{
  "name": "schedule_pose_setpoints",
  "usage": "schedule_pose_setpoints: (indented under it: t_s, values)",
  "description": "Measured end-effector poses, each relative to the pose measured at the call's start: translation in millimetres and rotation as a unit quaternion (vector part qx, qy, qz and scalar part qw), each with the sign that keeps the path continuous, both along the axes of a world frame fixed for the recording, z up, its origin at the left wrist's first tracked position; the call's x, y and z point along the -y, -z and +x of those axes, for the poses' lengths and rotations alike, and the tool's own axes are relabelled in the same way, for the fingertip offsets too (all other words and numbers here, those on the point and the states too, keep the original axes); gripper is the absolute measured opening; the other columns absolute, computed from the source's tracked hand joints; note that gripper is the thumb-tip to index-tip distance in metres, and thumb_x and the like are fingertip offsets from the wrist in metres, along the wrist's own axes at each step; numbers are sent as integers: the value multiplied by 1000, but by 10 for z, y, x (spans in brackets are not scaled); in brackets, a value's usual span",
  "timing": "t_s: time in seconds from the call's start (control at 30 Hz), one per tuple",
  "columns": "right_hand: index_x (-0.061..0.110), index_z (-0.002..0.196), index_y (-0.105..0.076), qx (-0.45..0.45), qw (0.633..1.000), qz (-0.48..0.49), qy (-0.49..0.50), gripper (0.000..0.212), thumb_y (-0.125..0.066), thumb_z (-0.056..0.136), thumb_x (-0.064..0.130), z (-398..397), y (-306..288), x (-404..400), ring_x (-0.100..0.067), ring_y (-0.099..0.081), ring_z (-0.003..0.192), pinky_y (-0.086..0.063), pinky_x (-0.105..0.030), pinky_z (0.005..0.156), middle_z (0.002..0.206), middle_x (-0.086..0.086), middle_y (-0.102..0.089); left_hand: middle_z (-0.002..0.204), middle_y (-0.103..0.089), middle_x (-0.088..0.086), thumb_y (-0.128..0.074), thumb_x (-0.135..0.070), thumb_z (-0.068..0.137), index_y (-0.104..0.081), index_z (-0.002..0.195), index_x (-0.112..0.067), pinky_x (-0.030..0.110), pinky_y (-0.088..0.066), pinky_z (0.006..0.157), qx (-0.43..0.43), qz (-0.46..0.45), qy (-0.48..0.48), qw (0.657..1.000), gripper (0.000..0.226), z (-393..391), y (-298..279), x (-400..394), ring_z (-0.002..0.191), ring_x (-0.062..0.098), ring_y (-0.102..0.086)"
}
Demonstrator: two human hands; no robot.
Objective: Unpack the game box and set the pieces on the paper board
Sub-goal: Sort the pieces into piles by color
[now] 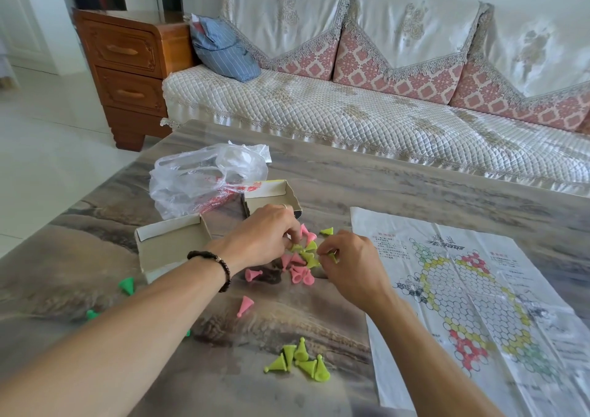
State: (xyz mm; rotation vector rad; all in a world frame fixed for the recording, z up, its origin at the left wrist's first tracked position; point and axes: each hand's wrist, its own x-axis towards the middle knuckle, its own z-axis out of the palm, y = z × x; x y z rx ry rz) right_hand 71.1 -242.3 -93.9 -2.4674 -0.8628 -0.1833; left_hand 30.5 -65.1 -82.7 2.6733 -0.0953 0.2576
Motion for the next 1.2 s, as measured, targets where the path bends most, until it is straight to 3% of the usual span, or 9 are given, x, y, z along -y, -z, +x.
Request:
schedule_pose_setpoints:
  t_s: [0.1, 0.27, 0.43, 0.57, 0.7, 0.8, 0.93, 1.03, 1.2]
  values:
    - [16, 80, -74, -15, 999, 42, 5, 12, -64, 81, 9, -48, -65, 48, -17, -60, 73, -50, -35, 70, 81, 3, -67, 91, -63, -1, -70, -1, 80, -76, 84, -17, 35, -50, 76, 24, -38, 0, 999, 17, -83, -40, 5, 80, 13, -58]
    - [19, 74, -72, -60, 991, 116, 3, 12, -71, 78, 7, -333, -97, 307, -5, -57, 69, -44, -14, 62, 74, 11, -64, 82, -64, -8, -73, -4, 79, -77, 82, -18, 15, -44, 66, 10, -77, 18, 997, 15, -465, -62, 99, 69, 0, -56]
    - [27, 70, -68, -125, 990, 61, -3, 20, -71, 78, 9, -639, -7, 567, -1, -57, 69, -41, -10, 59, 68, 15, -63, 84, -63, -14, -72, -9, 80, -75, 80, -23, 18, -41, 80, -46, -83, 5, 995, 15, -848, 101, 159, 71, -6, -55]
    - [29, 66, -67, -172, 983, 56, -7, 22, -72, 76, 9, -775, 36, 615, -3, -58, 64, -43, -13, 58, 66, 11, -64, 89, -65, -9, -70, -9, 82, -75, 83, -21, 15, -45, 69, -68, -88, 14, 994, 13, -1022, 175, 265, 69, -4, -57]
    - [31, 68, -66, -194, 980, 31, -40, 20, -70, 78, 14, -894, 54, 604, -2, -55, 58, -41, -14, 57, 62, 15, -63, 99, -67, -13, -65, -10, 86, -76, 92, -23, 15, -43, 77, -75, -69, 35, 994, 17, -1112, 173, 353, 84, 1, -60]
    - [33, 83, -69, -178, 982, 34, -48, 16, -61, 89, 21, -929, 36, 618, -5, -55, 62, -41, -16, 59, 66, 13, -62, 122, -62, -18, -54, -8, 91, -72, 110, -23, 1, -31, 84, -74, -58, 38, 995, 31, -1180, 143, 371, 108, 0, -54]
    - [30, 108, -67, -194, 980, 15, -36, 25, -52, 93, 17, -953, 30, 649, 4, -56, 80, -39, -8, 67, 89, 19, -61, 135, -49, -22, -51, -10, 86, -60, 129, -31, 14, -38, 88, -90, -45, 29, 994, 48, -1287, 114, 335, 102, 1, -50]
    - [29, 104, -68, -204, 977, -24, -60, 32, -54, 82, 11, -970, 12, 649, 1, -57, 78, -41, -8, 69, 97, 14, -59, 128, -53, -18, -57, -15, 82, -56, 132, -29, 4, -33, 75, -117, -28, 57, 991, 51, -1336, 101, 365, 95, 0, -47]
    - [31, 99, -69, -196, 977, -31, -76, 29, -57, 76, 18, -1005, 2, 627, -5, -56, 74, -47, -20, 70, 96, 13, -57, 116, -58, -12, -68, -26, 79, -58, 129, -30, 26, -44, 84, -117, -28, 73, 990, 51, -1332, 93, 435, 95, 7, -51]
